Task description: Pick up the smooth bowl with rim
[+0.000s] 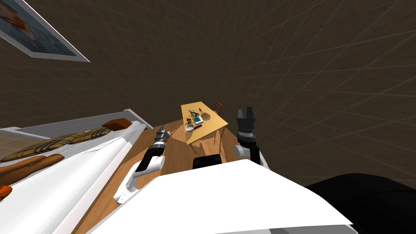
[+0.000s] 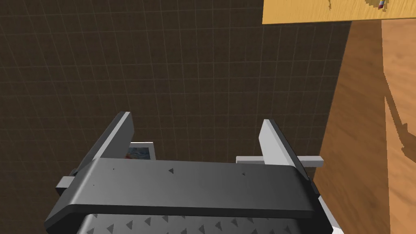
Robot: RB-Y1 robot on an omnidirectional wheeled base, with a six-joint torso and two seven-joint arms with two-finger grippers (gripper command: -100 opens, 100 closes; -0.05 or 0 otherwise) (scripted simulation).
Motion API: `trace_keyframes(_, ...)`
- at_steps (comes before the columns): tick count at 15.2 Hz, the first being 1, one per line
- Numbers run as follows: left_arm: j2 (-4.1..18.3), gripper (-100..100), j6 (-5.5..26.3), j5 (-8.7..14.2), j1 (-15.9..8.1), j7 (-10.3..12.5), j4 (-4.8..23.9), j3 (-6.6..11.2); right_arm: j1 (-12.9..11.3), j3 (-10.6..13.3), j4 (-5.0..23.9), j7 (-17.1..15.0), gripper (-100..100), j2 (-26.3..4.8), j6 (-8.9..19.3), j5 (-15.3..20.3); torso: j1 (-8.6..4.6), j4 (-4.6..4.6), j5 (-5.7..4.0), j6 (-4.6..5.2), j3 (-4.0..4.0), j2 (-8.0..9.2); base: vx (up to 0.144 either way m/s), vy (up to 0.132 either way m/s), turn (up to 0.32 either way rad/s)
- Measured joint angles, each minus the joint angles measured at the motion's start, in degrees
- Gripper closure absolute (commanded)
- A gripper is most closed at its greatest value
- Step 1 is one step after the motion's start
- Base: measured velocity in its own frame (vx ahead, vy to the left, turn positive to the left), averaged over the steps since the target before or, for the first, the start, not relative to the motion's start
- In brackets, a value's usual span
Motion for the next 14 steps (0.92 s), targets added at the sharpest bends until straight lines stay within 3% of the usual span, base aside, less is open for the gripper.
trace_keyframes(12, 2.87, -100, 13.70, 1.56, -2.68, 3.73, 6.24, 4.09, 0.00, 0.00, 0.00, 0.00, 0, 0.00, 0.00, 0.00, 0.00, -0.02, 0.00, -0.01, -0.05, -0.10, -0.031, -0.003, -0.224)
trace_keyframes(14, 3.35, -100, 15.66, 1.89, -3.31, 4.41, 7.79, 4.76, 0.01, -0.01, 0.00, 0.00, 0, 0.00, 0.00, 0.00, 0.02, -0.02, 0.00, -0.05, -0.06, -0.12, -0.012, 0.002, -0.041)
